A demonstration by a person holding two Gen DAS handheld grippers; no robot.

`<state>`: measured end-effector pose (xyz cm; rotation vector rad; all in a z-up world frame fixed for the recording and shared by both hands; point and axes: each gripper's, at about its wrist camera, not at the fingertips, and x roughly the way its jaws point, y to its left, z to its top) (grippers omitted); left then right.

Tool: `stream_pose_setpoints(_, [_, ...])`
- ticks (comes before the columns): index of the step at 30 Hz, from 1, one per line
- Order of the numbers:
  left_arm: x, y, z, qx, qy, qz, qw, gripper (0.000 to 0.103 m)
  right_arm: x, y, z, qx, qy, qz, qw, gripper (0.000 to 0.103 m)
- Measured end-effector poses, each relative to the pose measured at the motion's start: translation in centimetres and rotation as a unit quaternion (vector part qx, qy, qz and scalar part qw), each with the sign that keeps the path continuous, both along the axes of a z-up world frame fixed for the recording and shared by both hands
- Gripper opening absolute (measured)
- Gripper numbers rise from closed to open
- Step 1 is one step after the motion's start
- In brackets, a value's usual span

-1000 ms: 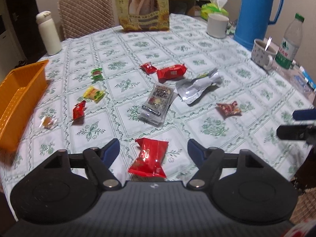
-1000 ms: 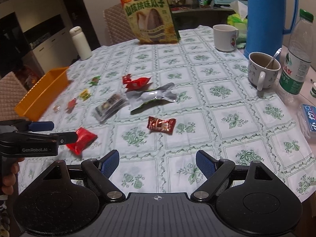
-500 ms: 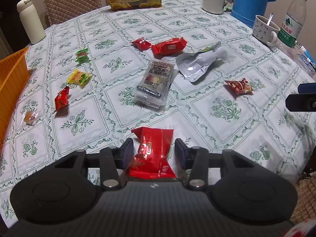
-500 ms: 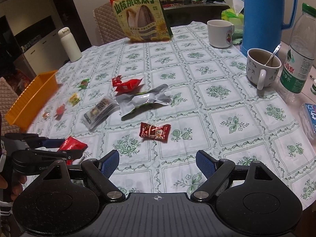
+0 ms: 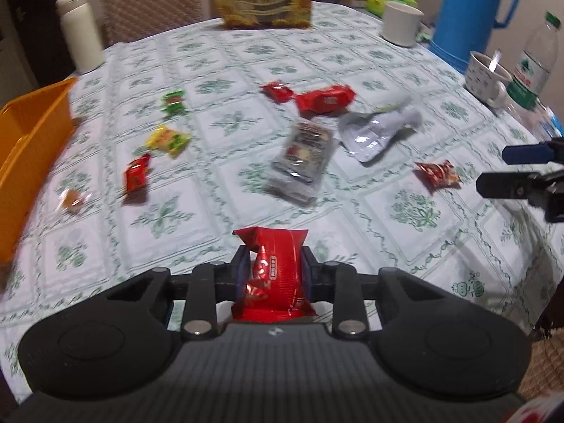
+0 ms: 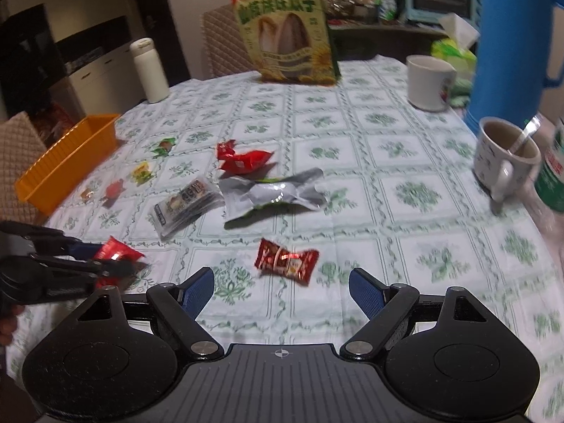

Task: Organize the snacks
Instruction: 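Close the right tool on the brown-red candy while the left tool holds the red packet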

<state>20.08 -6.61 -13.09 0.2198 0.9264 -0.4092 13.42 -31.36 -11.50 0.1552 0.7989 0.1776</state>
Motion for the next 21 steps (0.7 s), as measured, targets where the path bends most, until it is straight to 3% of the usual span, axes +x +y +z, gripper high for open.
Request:
stream_pose_setpoints(4, [-0.4,1.9,0.9,-0.005,-0.001,0.035,0.9994,0.027,1.0,0.0,-0.9,-0.024,-0.024,0.055,0.998,0.083])
stream_pose_setpoints(6, [-0.7,2.8,1.3,-0.009,0.0,0.051,0.9987,0.027,1.7,0.1,-1.5,-0.042,-0.025,0.088,0.995,0.069])
stream_pose_setpoints(8, [-1.0,3.6,1.6,-0.01,0.0,0.066,0.9978,0.027,2.4,0.0,-2.2,-0.059,-0.022,0.117,0.991,0.063])
stream_pose_setpoints(13, [-2.2,5.1,2.3,-0.005,-0.004,0.097,0.9952,0.027,3.4,-0.3,-3.8,-0.103,-0.025,0.166,0.98,0.061])
stream_pose_setpoints(21, [-3.4,6.8,2.8,0.002,-0.004,0.134,0.9909,0.027,5.3,-0.2,-5.0,-0.096,-0.014,0.195,0.976,0.046])
